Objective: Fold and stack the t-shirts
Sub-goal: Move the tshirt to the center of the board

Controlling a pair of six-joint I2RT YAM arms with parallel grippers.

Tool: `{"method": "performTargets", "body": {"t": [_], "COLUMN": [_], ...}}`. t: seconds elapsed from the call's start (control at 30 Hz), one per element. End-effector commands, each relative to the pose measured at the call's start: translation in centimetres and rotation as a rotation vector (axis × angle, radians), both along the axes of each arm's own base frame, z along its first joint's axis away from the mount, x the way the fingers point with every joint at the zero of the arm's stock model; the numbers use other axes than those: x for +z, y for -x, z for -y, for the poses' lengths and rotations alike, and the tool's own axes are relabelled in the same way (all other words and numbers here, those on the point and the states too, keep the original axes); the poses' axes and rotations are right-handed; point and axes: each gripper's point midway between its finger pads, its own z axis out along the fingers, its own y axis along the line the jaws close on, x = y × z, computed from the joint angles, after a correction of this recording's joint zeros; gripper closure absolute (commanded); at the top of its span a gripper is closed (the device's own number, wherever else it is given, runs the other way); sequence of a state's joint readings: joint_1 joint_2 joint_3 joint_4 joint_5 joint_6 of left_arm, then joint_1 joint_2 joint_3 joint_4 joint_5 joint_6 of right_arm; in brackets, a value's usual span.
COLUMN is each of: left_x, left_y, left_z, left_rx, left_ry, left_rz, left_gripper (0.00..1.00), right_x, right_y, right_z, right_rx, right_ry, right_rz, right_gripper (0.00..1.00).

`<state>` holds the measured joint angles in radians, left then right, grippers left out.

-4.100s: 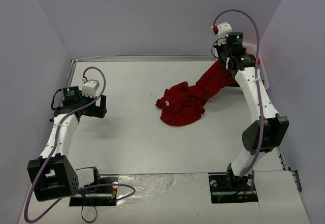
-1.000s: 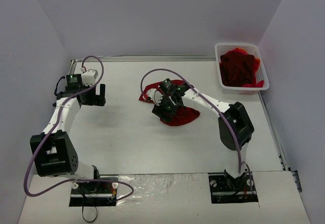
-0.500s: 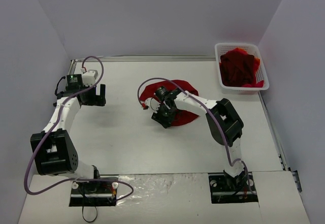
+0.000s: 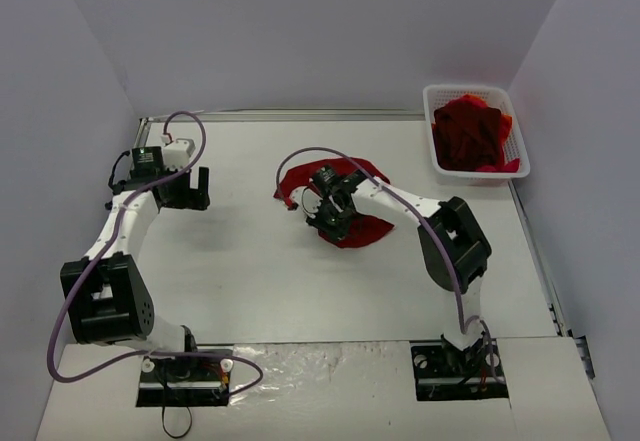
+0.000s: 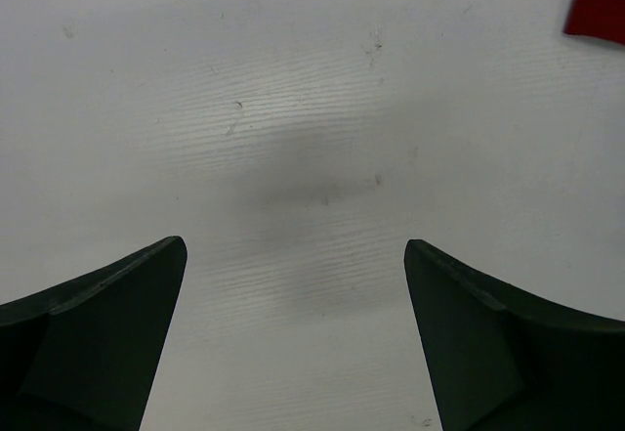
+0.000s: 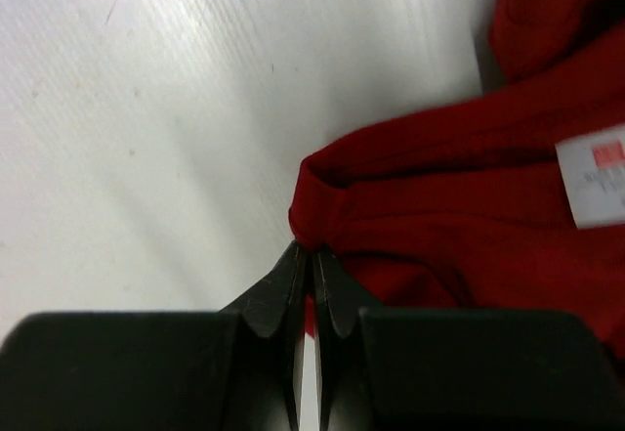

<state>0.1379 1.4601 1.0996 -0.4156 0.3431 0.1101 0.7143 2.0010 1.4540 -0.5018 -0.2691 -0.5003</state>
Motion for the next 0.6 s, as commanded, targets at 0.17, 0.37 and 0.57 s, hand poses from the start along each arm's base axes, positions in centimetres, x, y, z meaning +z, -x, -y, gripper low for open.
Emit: {"method": "performTargets", "body": {"t": [0.17, 0.37, 0.57], "left_x": [2.5, 4.2, 6.0], "left_y": [-1.8, -3.8, -6.2], "left_z": [1.2, 3.9, 9.5], "left_rx": [-0.081, -0.148, -0.258], "left_ry": [-0.017, -0.037, -0.03], "left_rz": [0.057, 0.07, 0.106], "left_gripper": [0.05, 0.05, 0.05], "right_x": [7.1, 6.8, 5.8], "right_y": [1.0, 0.9, 2.9], "right_z": [7.5, 11.6, 14.3], "right_rx": [-0.1, -0.197, -0.252], "right_ry": [-0.066, -0.046, -0.008], "right_rz": [0.024, 0.012, -0.003], "right_gripper": [1.0, 1.0, 1.0]}}
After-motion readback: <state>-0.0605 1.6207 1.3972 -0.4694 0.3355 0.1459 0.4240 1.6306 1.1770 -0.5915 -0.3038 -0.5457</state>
